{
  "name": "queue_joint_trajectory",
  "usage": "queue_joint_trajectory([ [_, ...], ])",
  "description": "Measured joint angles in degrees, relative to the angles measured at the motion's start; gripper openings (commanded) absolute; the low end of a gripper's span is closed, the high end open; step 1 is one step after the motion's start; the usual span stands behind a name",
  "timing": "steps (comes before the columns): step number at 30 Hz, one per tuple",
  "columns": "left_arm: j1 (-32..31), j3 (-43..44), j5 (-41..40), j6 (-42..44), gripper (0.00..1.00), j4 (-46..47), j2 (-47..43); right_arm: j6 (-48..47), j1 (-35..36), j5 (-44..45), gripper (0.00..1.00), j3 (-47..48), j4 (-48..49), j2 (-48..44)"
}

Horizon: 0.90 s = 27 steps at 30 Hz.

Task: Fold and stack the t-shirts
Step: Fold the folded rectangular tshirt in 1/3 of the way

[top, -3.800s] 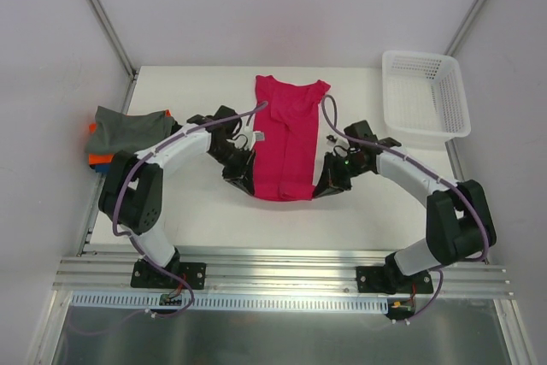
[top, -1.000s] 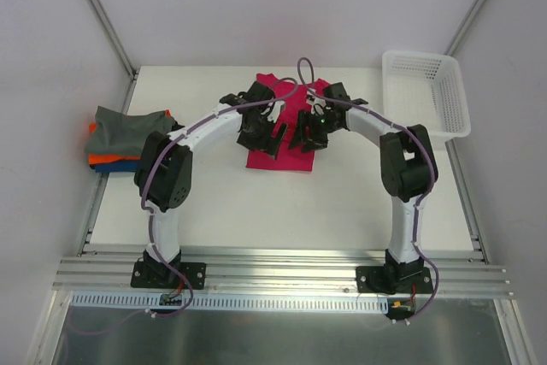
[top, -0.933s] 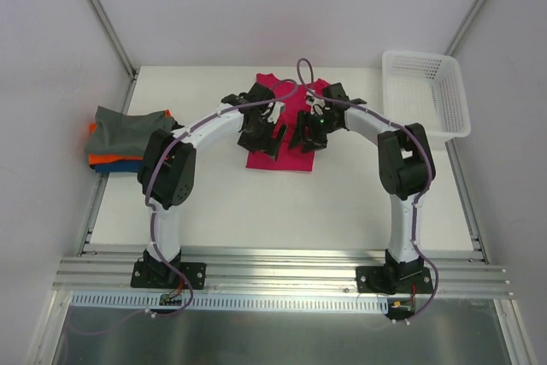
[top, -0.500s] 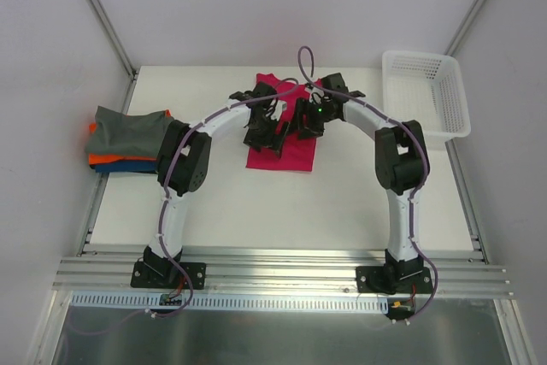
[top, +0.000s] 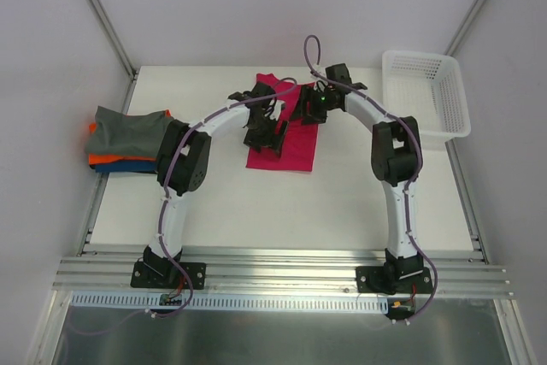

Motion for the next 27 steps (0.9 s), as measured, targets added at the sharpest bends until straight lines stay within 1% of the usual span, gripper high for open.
queue_joint_trajectory([
  [4, 0.0, -0.8, 0.0, 0.0, 0.74, 0.7, -0.5, 0.0, 0.1, 0.0, 0.62, -0.8, 0.1, -2.3],
  [10, 0.0, -2.3, 0.0, 0.0, 0.74, 0.8, -1.4, -0.2, 1.5, -0.4, 0.62, -4.8, 0.0, -10.5],
  [17, 0.0, -2.8, -0.1, 0.0, 0.74, 0.6, -1.9, 0.4, 4.9, -1.7, 0.63, -13.7, 0.6, -19.8],
  [22, 0.0, -3.5, -0.4, 0.0, 0.74, 0.7, -2.4, 3.0, 5.2, -4.1, 0.63, -19.8, 0.7, -19.1],
  [27, 0.1, -4.3, -1.2, 0.0, 0.74, 0.3, -2.8, 5.9, 4.8, -8.0, 0.63, -19.8, 1.8, -15.8],
])
